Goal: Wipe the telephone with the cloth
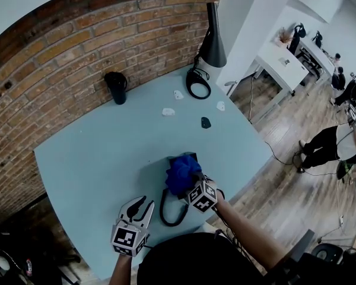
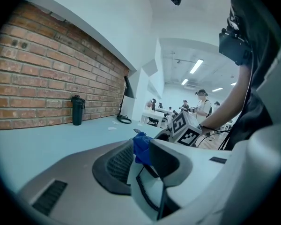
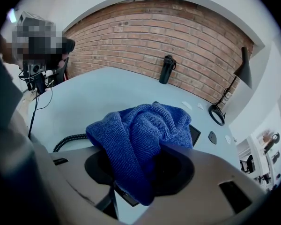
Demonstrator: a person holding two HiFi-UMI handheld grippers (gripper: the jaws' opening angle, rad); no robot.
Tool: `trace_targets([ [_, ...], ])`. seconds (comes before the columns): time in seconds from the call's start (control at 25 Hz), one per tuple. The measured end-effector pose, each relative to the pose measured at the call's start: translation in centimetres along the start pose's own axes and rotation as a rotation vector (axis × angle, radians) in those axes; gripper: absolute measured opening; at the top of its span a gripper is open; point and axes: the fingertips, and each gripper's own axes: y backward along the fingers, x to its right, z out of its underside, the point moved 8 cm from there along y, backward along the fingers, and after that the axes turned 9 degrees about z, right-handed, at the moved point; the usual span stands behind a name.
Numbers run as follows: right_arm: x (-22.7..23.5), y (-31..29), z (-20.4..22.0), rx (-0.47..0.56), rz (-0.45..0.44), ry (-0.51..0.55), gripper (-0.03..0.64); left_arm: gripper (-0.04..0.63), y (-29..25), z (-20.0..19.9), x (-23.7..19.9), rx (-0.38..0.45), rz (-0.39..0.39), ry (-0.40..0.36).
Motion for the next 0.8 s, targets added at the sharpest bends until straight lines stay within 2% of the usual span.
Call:
trace_targets([
  [0.8, -4.2, 1.4, 3.7, -0.078, -0.071, 0.068, 0.183, 0.132, -0.7, 0.6, 0.5, -0.022, 0.032, 0.004],
])
